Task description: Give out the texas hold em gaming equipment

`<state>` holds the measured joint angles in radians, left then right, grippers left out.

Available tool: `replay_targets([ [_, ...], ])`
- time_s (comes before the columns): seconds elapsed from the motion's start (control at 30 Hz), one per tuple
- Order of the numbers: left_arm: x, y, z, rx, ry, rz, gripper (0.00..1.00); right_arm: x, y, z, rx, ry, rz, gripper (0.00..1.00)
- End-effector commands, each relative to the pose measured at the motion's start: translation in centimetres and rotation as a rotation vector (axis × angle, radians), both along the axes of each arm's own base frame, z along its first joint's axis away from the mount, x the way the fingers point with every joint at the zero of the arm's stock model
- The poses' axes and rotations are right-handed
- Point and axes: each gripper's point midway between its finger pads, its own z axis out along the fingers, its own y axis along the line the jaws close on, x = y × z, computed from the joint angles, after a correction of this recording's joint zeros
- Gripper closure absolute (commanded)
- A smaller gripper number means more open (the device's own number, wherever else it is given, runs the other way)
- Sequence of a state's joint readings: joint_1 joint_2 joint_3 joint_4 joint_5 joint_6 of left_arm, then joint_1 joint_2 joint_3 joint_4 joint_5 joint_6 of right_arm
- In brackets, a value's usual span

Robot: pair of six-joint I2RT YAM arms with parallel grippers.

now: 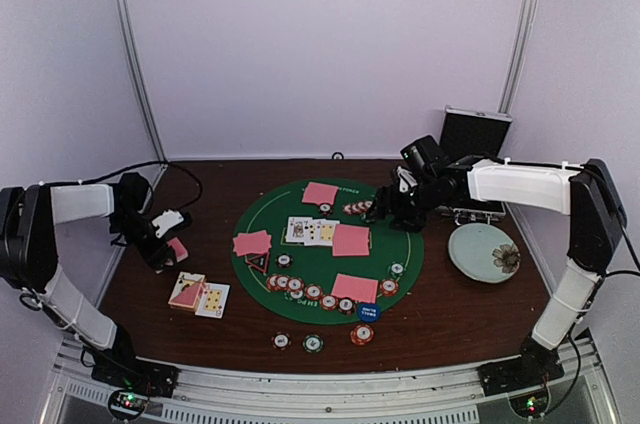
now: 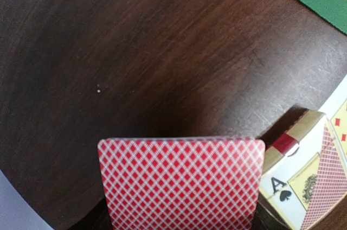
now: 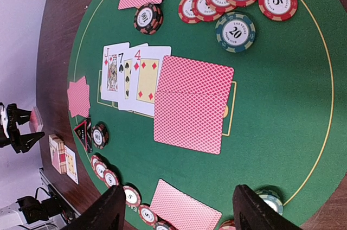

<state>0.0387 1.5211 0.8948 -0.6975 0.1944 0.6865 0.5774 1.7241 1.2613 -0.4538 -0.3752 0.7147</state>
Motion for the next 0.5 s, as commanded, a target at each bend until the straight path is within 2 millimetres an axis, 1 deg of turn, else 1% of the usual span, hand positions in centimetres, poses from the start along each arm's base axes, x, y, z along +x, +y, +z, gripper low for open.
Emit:
replay_targets([
  [0.0,2.3,0.9,-1.5,0.018,-0.057,0.047,1.00,-0.5,-0.1,0.5,0.003,-0.019,-0.016,0.28],
  [0.17,3.1,1.6,-2.8,0.027,-0.050,0.087,1.00,-1.0,-0.4,0.4,0.001,-0.015,-0.020,0.28],
  [0.33,2.5,0.8,-3.4,-0.023,0.001,0.089,1.00,-1.4,-0.4,0.1,0.004,-0.005,-0.021,0.28],
  [0.4,1.7,0.1,-3.7,-0.052,0.042,0.072,0.89,-1.4,-0.5,0.1,0.004,-0.004,-0.023,0.28],
  [0.43,1.3,-0.2,-3.8,-0.067,0.060,0.065,0.83,-1.4,-0.5,0.1,0.003,-0.004,-0.024,0.28],
  [0.47,1.0,-0.3,-3.9,-0.072,0.075,0.057,0.79,-1.4,-0.5,0.2,0.004,-0.004,-0.023,0.28],
])
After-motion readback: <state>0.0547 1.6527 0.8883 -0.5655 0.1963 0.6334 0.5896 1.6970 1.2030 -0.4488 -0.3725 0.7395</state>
